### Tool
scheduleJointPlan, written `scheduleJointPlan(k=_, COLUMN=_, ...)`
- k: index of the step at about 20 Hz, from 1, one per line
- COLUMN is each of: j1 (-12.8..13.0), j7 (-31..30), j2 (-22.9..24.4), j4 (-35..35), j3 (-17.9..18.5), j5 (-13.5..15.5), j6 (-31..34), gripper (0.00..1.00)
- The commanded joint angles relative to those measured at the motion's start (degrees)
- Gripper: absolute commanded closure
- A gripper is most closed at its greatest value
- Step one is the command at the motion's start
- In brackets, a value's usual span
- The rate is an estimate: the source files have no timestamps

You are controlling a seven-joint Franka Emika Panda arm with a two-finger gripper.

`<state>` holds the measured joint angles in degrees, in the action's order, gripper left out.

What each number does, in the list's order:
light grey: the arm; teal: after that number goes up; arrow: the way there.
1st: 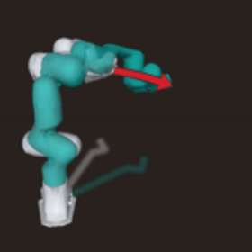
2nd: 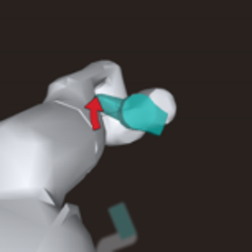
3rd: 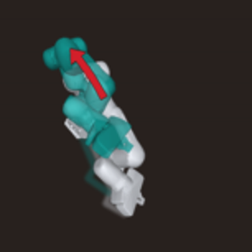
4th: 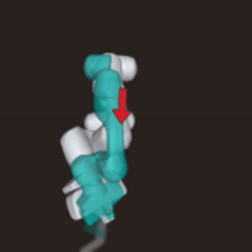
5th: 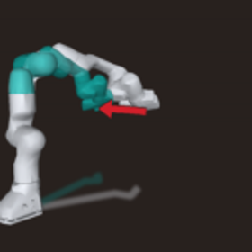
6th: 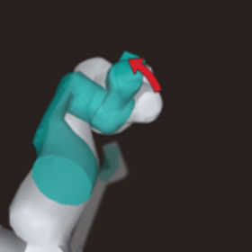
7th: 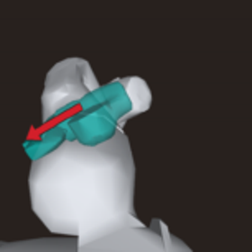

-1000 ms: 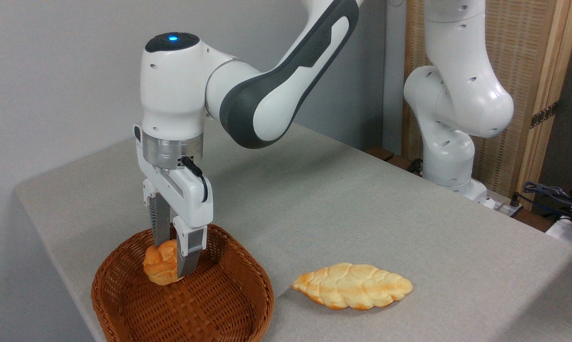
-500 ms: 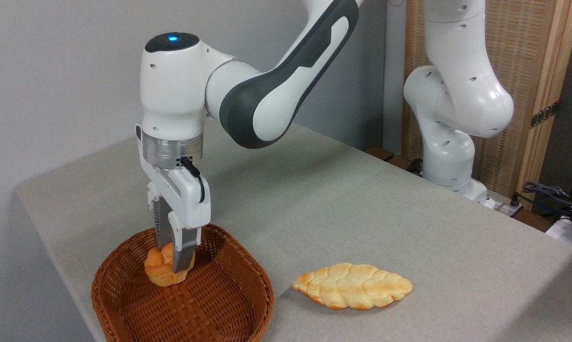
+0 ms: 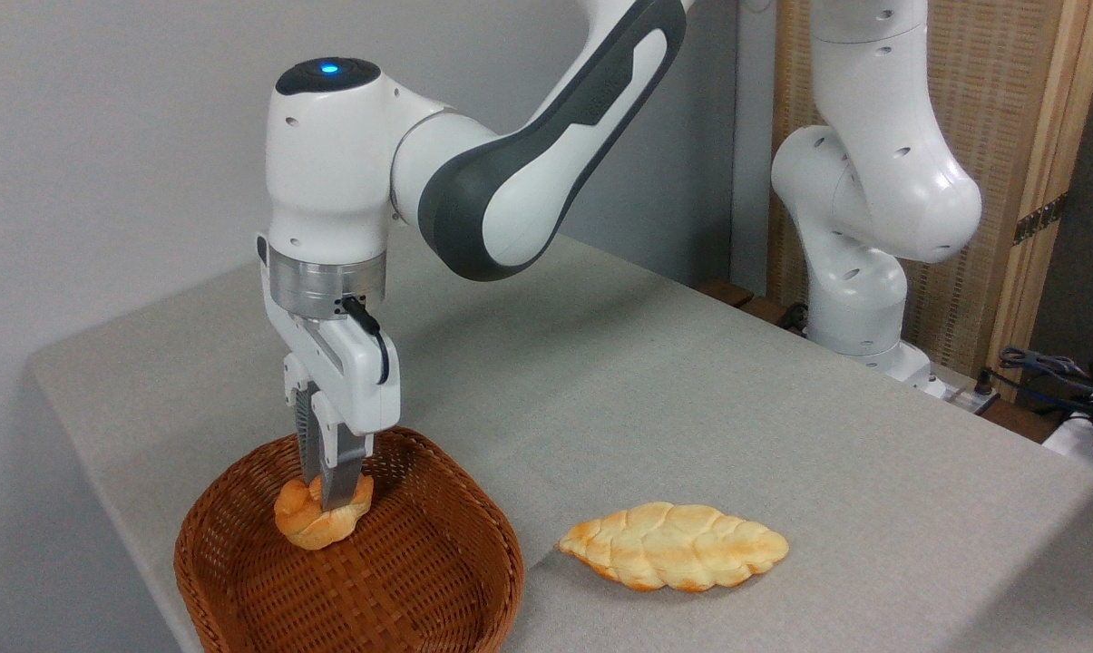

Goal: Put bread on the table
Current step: 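Close the gripper on the orange bun, then lift the orange bun out of the basket and carry it beside the basket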

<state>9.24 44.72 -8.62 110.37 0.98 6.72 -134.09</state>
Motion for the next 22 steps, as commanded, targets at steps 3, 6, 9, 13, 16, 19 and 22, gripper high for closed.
scheduleJointPlan(k=3, j1=-0.36, j7=0.72, j2=4.31, j4=-0.15, j3=0.87, j5=1.37, j6=1.45, gripper=0.7)
scheduleJointPlan(k=6, j1=-0.45, j7=0.63, j2=6.51, j4=-0.15, j3=0.95, j5=1.72, j6=4.71, gripper=0.7)
scheduleJointPlan(k=9, j1=-0.45, j7=0.72, j2=9.31, j4=-0.15, j3=2.1, j5=1.72, j6=11.37, gripper=0.68)
scheduleJointPlan(k=13, j1=-0.45, j7=0.89, j2=12.74, j4=-0.07, j3=2.27, j5=1.72, j6=21.48, gripper=0.66)
scheduleJointPlan(k=16, j1=-0.45, j7=1.24, j2=14.68, j4=0.02, j3=3.41, j5=1.72, j6=28.08, gripper=0.65)
scheduleJointPlan(k=19, j1=-0.37, j7=1.42, j2=15.21, j4=0.37, j3=3.42, j5=1.72, j6=32.3, gripper=0.63)
scheduleJointPlan(k=22, j1=-0.1, j7=1.68, j2=14.95, j4=2.48, j3=3.42, j5=1.55, j6=33.02, gripper=0.62)
